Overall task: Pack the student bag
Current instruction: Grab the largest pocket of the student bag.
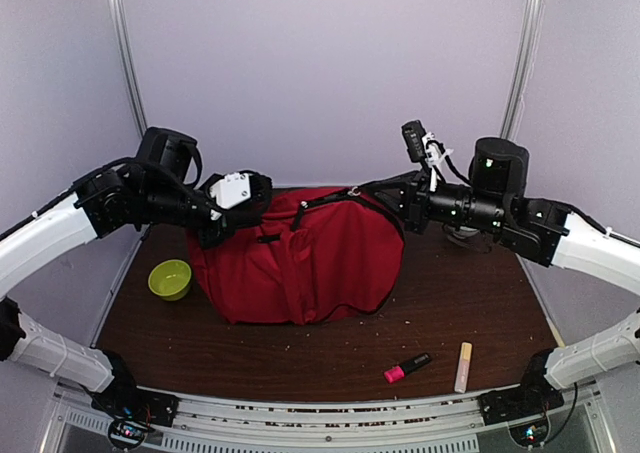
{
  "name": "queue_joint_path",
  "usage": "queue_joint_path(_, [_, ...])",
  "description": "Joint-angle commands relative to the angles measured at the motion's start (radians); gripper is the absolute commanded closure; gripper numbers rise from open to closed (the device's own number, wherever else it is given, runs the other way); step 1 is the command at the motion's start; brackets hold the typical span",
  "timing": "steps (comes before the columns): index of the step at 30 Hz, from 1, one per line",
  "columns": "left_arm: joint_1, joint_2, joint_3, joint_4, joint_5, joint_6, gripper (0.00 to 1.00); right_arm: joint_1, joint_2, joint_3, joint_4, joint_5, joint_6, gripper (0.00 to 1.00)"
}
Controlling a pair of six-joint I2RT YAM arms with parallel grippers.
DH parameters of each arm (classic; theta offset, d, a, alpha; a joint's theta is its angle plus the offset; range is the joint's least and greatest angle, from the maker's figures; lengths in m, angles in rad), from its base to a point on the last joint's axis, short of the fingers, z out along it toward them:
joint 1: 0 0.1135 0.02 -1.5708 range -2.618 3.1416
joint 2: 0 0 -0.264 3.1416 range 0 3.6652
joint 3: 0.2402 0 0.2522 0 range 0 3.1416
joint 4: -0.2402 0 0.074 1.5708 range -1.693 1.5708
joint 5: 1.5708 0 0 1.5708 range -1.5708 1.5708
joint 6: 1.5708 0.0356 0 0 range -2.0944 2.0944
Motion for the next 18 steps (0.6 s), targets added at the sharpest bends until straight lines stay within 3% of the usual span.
queue_joint_path(1, [-0.002, -0.030, 0.014, 0.115, 0.080, -0.166, 1.00, -0.027, -0.075, -0.005, -0.063, 0.193, -0.010, 0.80])
queue_joint_path(3, [-0.009, -0.015, 0.045, 0.119, 0.066, -0.241, 1.00, -0.021, -0.112, -0.004, -0.119, 0.221, -0.008, 0.71])
queue_joint_path(6, [-0.039, 0.009, 0.076, 0.136, 0.007, -0.332, 1.00, 0.017, -0.184, -0.015, -0.150, 0.362, 0.007, 0.64])
queue_joint_path(11, [-0.084, 0.050, 0.115, 0.148, -0.066, -0.389, 1.00, 0.221, -0.266, -0.067, -0.089, 0.608, 0.061, 0.68])
queue_joint_path(15, [-0.093, 0.072, 0.140, 0.145, -0.095, -0.429, 1.00, 0.363, -0.164, -0.049, -0.067, 0.587, 0.168, 0.68])
queue_joint_path(18, [-0.108, 0.075, 0.143, 0.146, -0.109, -0.436, 1.00, 0.398, -0.067, -0.016, -0.077, 0.541, 0.265, 0.67])
